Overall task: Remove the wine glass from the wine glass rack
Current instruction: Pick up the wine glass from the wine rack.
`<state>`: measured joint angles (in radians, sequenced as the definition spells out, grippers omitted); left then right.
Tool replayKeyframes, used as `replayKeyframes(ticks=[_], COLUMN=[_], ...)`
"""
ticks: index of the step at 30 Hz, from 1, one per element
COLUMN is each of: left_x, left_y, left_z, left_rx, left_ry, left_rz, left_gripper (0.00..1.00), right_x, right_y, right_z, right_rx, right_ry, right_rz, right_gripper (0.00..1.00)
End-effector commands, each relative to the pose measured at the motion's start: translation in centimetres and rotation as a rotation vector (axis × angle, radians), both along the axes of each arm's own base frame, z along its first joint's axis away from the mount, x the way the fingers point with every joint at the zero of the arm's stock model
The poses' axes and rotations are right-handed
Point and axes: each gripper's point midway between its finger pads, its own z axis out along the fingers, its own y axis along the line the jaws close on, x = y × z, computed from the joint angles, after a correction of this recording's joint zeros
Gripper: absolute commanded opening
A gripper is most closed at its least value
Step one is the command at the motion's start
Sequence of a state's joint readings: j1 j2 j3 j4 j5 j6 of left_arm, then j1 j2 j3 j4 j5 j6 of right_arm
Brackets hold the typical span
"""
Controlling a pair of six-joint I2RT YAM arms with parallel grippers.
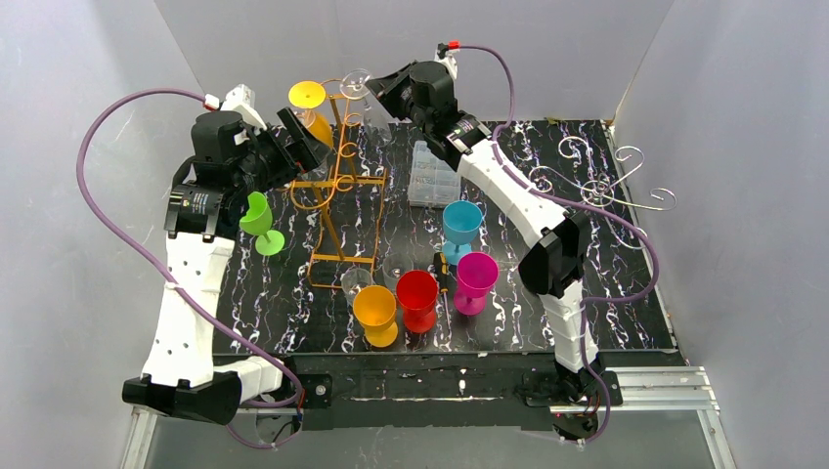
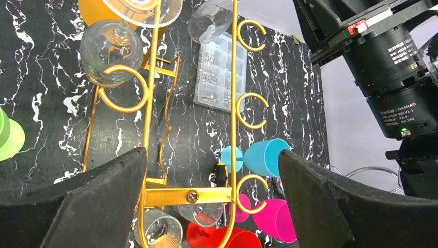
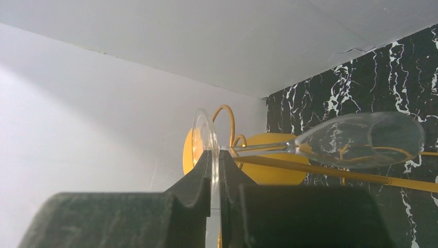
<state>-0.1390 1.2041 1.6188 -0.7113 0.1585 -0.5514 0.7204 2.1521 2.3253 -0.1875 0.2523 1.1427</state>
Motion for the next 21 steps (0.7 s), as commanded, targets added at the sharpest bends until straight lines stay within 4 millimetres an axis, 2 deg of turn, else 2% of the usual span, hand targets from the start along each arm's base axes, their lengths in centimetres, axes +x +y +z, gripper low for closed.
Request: replayKeyframes(ticks=[1, 8, 21], left_x=[-0.4, -0.3, -0.2], left_y=[0.1, 0.1, -0.1], left_z=[0.4, 0.3, -0.3], left_rx=[-0.007, -0.013, -0.023], left_ry=[-0.015, -0.014, 0.0], left_rz=[-0.005, -0.004, -0.007], left_gripper=[0.98, 0.98, 0.98], right_x=[-1.6, -1.9, -2.3], right_y=[-1.3, -2.2, -2.6], right_z=[5.5, 5.9, 6.5], right_rx=[0.07, 0.059, 0.069], right_ry=[-0.092, -0.092, -0.097], right_rz=[-0.008, -0.03, -0.032], right_gripper=[0.08, 0.02, 0.01])
